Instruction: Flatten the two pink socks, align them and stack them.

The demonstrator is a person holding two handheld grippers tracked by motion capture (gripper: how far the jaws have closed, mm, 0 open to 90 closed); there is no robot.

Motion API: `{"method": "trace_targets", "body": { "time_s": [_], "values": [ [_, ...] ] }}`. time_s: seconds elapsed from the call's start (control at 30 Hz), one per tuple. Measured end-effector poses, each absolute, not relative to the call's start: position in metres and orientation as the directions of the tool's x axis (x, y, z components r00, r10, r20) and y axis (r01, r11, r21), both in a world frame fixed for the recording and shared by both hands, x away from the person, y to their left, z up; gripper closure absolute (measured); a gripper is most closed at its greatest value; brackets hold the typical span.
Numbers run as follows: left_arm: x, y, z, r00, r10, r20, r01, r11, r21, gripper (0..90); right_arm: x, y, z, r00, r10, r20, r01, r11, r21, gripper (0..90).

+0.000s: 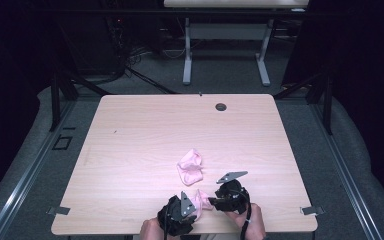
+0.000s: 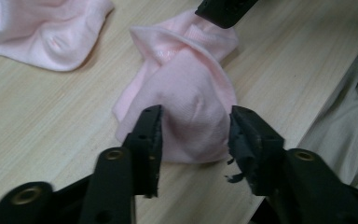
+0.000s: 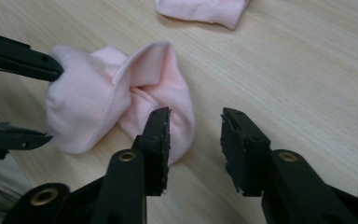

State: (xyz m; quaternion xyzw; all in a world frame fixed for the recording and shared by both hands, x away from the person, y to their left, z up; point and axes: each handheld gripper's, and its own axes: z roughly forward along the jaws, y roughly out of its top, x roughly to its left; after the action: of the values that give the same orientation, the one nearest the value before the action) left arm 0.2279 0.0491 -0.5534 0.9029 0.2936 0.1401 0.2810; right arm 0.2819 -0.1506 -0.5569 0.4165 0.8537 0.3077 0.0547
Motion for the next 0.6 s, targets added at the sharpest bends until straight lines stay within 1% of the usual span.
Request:
{"method": "trace_targets", "body": {
  "time_s": [0.03,0.13,0.23,0.27,0.33,0.4,0.53,0.6],
  "values": [
    [0.229,0.049,-0.555,0.789,0.608,0.089,0.454,-0.674,0.582,59.7,0.281,-0.148,-0.558,-0.647,0.746,0.158,0.678,0.467,0.568,65.8],
    [0.232,0.049,-0.560,0.788,0.610,0.089,0.460,-0.678,0.573,71.0,0.281,-0.142,-0.560,-0.649,0.746,0.150,0.678,0.476,0.560,74.4],
    [0.235,0.053,-0.564,0.783,0.615,0.093,0.466,-0.679,0.567,85.8,0.281,-0.140,-0.562,-0.655,0.744,0.136,0.667,0.484,0.567,82.4],
    [0.236,0.054,-0.564,0.783,0.617,0.082,0.468,-0.671,0.575,88.0,0.280,-0.139,-0.563,-0.652,0.744,0.146,0.674,0.480,0.562,85.0],
    [0.239,0.056,-0.565,0.784,0.617,0.069,0.472,-0.664,0.581,89.0,0.279,-0.139,-0.564,-0.654,0.744,0.140,0.670,0.483,0.564,87.5],
    [0.241,0.058,-0.565,0.784,0.618,0.062,0.473,-0.658,0.585,89.5,0.278,-0.139,-0.564,-0.648,0.747,0.147,0.675,0.474,0.565,88.1],
    [0.245,0.066,-0.561,0.780,0.626,0.022,0.486,-0.627,0.608,89.9,0.276,-0.143,-0.561,-0.648,0.751,0.128,0.666,0.476,0.575,88.5],
    [0.248,0.072,-0.555,0.774,0.633,0.006,0.493,-0.609,0.621,89.9,0.275,-0.148,-0.557,-0.639,0.758,0.132,0.665,0.458,0.590,88.6]
  ]
}}
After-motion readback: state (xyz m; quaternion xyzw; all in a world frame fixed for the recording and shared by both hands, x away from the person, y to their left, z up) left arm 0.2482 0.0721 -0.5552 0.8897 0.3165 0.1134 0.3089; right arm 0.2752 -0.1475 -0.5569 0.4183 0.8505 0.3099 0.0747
